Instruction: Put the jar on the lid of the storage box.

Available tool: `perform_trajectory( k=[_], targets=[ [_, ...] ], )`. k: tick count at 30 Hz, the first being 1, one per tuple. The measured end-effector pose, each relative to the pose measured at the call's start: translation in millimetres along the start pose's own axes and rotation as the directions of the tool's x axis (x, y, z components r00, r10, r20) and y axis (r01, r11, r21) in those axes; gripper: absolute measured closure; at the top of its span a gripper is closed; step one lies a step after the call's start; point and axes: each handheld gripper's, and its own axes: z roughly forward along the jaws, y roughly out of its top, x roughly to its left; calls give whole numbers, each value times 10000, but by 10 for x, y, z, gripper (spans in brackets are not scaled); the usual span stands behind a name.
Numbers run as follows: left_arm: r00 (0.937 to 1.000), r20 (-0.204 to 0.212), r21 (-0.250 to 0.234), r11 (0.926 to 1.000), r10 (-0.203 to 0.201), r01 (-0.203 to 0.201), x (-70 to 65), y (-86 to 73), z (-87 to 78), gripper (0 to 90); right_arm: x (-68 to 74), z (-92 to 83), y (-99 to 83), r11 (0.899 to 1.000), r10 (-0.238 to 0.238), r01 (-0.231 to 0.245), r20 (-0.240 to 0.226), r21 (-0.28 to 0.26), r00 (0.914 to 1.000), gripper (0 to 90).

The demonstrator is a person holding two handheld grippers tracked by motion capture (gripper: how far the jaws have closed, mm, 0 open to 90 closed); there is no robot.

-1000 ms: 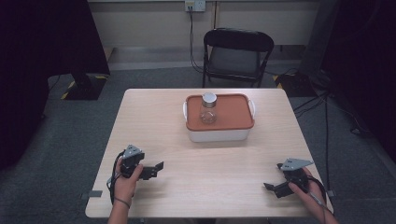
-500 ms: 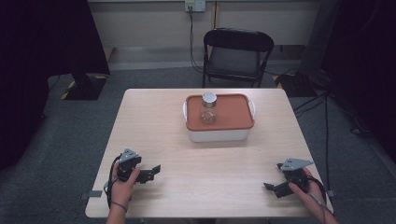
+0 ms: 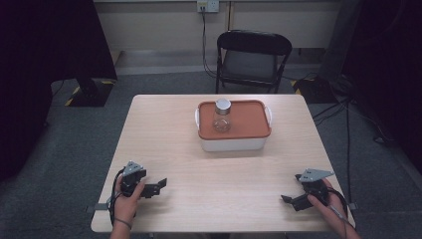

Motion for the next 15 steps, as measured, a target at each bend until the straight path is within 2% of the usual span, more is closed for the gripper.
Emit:
perform_trajectory(
  k=[15],
  targets=[
    [9994, -327, 80, 9999, -112, 115, 89, -102, -77, 30, 2, 0, -1, 10000, 15, -15, 13, -3, 10000, 0]
  ],
)
